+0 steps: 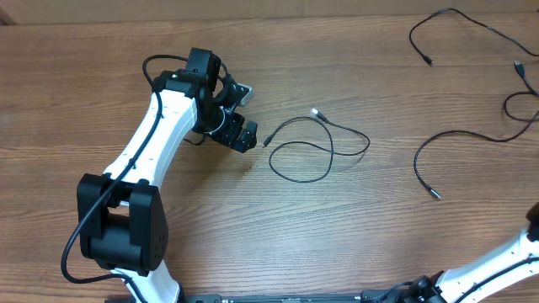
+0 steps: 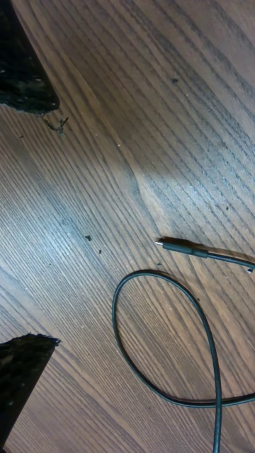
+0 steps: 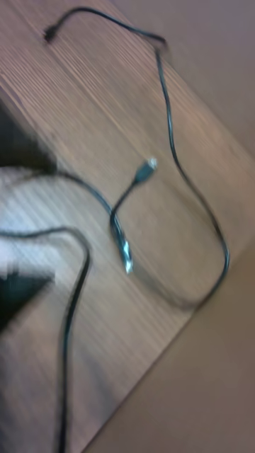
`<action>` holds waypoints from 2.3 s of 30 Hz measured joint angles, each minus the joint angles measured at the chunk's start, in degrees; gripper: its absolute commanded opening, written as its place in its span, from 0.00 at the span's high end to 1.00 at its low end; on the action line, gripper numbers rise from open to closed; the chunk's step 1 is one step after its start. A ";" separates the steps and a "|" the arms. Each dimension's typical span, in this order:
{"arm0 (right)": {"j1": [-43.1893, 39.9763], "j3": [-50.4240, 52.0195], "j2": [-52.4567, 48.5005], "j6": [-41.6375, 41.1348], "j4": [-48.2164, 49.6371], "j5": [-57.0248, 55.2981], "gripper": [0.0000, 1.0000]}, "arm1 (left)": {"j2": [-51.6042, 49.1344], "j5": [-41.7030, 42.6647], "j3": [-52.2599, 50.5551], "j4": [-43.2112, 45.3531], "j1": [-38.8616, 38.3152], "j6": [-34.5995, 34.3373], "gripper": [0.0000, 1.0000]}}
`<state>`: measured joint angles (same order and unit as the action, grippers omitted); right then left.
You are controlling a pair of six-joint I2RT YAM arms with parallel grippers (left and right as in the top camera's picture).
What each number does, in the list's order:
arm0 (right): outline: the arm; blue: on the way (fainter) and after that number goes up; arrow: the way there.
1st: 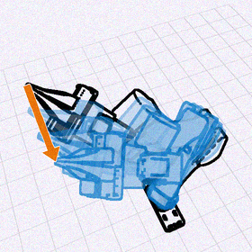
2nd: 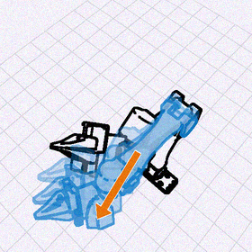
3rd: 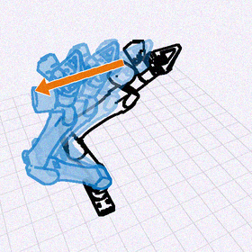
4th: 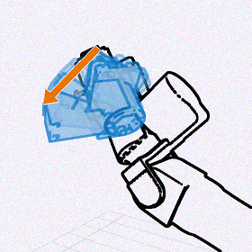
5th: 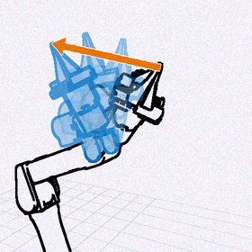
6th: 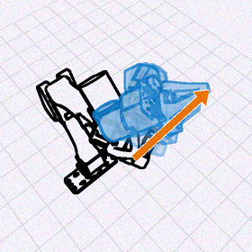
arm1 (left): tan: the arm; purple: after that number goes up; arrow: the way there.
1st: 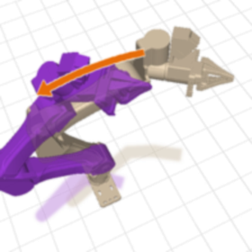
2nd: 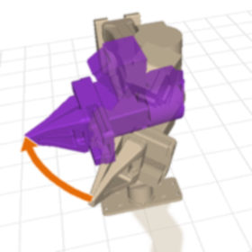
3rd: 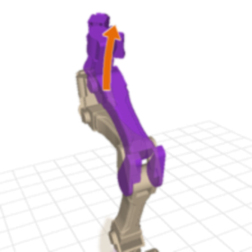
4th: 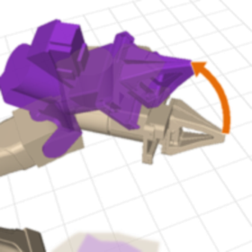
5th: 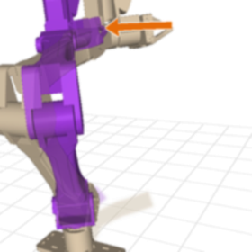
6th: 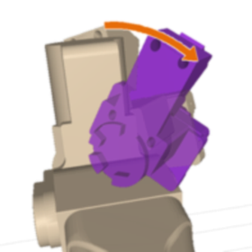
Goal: Untangle cables
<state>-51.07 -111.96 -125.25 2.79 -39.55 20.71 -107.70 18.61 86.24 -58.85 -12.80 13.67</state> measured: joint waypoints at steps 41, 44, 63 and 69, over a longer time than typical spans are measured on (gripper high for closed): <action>17.38 0.00 22.23 4.26 -33.57 13.16 0.00 | 0.00 0.00 0.00 -0.02 0.00 0.00 0.00; 25.09 0.00 24.50 4.50 -37.38 9.68 0.00 | 0.00 0.00 0.00 -0.02 0.00 0.00 0.00; 63.39 1.60 23.78 -0.50 -49.37 -10.32 0.00 | 0.00 0.00 0.00 -0.02 0.00 0.02 0.01; 65.83 9.66 23.04 0.42 -44.00 -14.69 0.00 | 0.00 -0.02 0.00 -0.02 0.00 0.02 0.00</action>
<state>14.76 -102.30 -102.21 3.20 -83.55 6.02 -107.70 18.59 86.24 -58.87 -12.80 13.69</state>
